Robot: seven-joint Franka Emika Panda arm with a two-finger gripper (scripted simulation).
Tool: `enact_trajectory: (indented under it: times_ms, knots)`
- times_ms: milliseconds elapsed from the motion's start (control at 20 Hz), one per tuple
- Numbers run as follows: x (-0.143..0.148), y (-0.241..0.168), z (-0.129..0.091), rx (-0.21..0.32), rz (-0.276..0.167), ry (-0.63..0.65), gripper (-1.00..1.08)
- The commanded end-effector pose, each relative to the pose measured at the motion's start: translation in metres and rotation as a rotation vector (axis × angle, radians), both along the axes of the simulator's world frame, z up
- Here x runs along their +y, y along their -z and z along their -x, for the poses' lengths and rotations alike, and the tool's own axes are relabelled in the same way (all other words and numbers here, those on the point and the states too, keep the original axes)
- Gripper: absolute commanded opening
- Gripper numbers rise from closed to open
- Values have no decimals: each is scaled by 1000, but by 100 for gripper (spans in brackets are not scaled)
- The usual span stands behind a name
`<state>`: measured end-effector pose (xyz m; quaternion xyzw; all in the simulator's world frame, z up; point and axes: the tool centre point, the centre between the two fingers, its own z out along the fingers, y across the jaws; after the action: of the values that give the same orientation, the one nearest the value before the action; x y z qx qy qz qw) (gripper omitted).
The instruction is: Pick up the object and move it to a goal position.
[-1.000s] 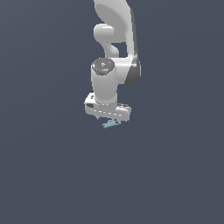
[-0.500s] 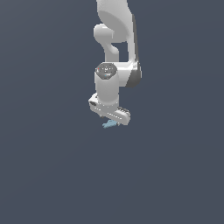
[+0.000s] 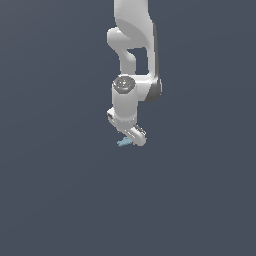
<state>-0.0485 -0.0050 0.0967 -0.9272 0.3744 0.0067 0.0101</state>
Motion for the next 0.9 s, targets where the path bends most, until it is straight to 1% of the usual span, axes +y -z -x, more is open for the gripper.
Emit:
enact_trajectory:
  times_ms: [0, 500, 850]
  knots:
    - [1, 6, 5, 1, 2, 69, 100]
    - [3, 25, 23, 3, 14, 331, 100]
    - [4, 34, 31, 2, 21, 452, 100]
